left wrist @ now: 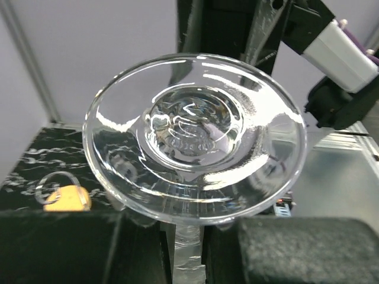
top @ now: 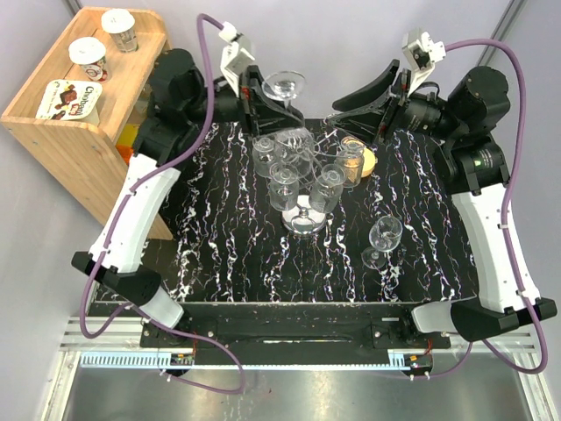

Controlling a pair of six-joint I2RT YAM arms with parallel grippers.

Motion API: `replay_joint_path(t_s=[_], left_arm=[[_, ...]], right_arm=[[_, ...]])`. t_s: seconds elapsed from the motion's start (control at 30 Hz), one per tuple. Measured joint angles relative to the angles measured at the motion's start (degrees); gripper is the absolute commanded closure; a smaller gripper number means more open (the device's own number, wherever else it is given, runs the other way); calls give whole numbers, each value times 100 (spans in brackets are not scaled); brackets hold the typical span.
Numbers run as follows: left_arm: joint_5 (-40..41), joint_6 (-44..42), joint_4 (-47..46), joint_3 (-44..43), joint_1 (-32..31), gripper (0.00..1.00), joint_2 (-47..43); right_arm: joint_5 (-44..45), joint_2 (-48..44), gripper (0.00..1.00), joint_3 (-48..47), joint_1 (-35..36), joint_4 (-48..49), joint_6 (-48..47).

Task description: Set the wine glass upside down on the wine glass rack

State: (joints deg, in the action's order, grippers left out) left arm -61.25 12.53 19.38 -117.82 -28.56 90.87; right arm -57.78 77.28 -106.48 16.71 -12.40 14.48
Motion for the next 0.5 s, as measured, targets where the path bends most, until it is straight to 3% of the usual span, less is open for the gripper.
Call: replay_joint_path(t_s=[0.3,0.5], left_arm=[[332,-807,660,-339,1220,100,-118],[962,-1598,1014,-271,1943,100,-125]], right_arm=[[380,-103,46,2,0,-463,-492],[476,-125,46,7,0,-608,-671]])
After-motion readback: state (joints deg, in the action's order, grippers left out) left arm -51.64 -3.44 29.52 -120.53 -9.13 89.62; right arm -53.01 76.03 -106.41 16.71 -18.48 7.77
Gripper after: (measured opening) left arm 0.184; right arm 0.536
